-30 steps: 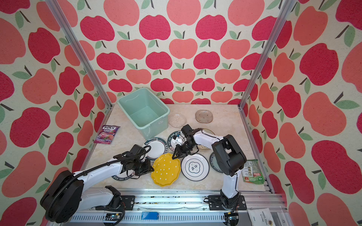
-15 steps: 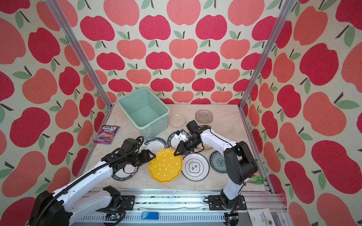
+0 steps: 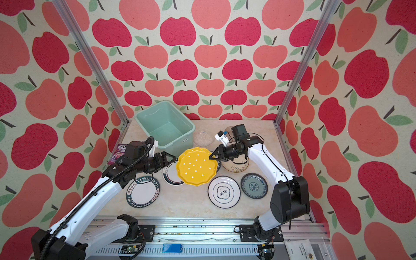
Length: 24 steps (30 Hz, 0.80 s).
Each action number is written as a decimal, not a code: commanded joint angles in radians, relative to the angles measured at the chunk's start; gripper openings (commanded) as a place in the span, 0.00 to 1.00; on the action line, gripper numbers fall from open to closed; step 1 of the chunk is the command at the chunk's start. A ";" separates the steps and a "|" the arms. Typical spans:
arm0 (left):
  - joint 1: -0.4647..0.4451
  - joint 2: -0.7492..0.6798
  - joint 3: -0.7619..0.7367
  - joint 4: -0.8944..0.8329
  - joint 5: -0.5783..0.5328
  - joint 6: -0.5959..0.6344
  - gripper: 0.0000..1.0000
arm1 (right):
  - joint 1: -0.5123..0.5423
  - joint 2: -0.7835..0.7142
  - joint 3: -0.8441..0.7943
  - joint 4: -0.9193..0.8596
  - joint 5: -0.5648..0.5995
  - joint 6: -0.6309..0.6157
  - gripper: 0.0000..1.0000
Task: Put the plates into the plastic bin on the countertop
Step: 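Lift the yellow plate with both grippers and carry it toward the bin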
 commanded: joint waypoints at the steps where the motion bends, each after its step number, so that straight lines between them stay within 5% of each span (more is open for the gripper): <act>1: 0.001 0.067 0.053 0.079 0.131 0.006 0.76 | -0.011 -0.050 0.073 0.092 -0.064 0.131 0.00; 10: -0.019 0.196 0.127 0.198 0.203 -0.025 0.70 | -0.012 -0.044 0.129 0.151 -0.039 0.205 0.00; 24: -0.021 0.241 0.159 0.251 0.260 -0.077 0.14 | -0.014 -0.037 0.083 0.336 -0.076 0.321 0.00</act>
